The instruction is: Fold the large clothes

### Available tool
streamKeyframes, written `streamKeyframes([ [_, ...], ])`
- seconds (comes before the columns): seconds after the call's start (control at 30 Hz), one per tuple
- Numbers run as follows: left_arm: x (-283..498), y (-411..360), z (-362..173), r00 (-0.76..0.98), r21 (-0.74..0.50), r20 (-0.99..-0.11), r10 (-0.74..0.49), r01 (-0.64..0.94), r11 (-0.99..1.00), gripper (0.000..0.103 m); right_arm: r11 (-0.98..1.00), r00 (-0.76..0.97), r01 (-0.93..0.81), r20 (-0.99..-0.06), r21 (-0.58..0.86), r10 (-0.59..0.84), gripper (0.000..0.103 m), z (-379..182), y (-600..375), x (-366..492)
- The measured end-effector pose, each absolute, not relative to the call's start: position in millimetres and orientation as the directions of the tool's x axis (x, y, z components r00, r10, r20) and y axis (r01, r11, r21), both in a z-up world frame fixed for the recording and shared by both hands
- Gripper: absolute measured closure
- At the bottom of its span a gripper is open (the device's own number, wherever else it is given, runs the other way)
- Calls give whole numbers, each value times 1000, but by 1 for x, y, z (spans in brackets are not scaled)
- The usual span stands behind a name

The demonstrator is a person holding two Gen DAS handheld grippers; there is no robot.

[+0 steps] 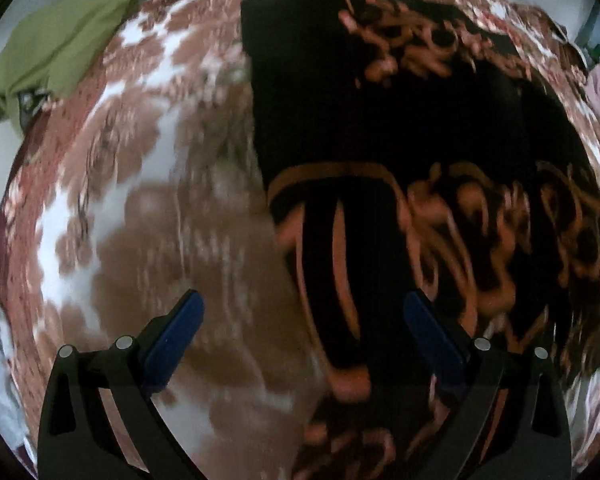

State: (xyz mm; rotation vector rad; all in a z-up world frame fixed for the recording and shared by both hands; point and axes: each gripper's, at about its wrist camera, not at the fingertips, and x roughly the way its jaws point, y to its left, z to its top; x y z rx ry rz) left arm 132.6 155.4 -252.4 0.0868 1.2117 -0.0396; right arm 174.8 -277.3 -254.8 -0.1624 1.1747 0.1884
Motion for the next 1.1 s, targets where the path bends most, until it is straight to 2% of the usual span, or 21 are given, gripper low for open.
streamKeyframes([
  [0.37,48,167,-273,263,-56,-963,-60,25,998,5,995,227,-52,-969,84,94,5,-282,-336,82],
  [0.83,31,169,-284,247,-115,-963,-110,-5,993,5,971,174,61,-960,232,219,5,-304,-343,51],
  [0.87,31,168,-284,251,-116,-961,-112,-1,993,5,968,169,61,-958,244,231,6,-307,-343,51],
  [0.93,29,168,-285,253,-127,-959,-124,3,992,5,962,159,57,-954,266,254,17,-309,-340,51],
  [1.07,27,162,-286,261,-139,-955,-140,22,990,6,966,159,21,-955,257,250,21,-310,-331,49],
  [1.1,27,161,-285,270,-142,-952,-145,30,989,6,965,157,15,-954,262,257,25,-310,-329,49],
])
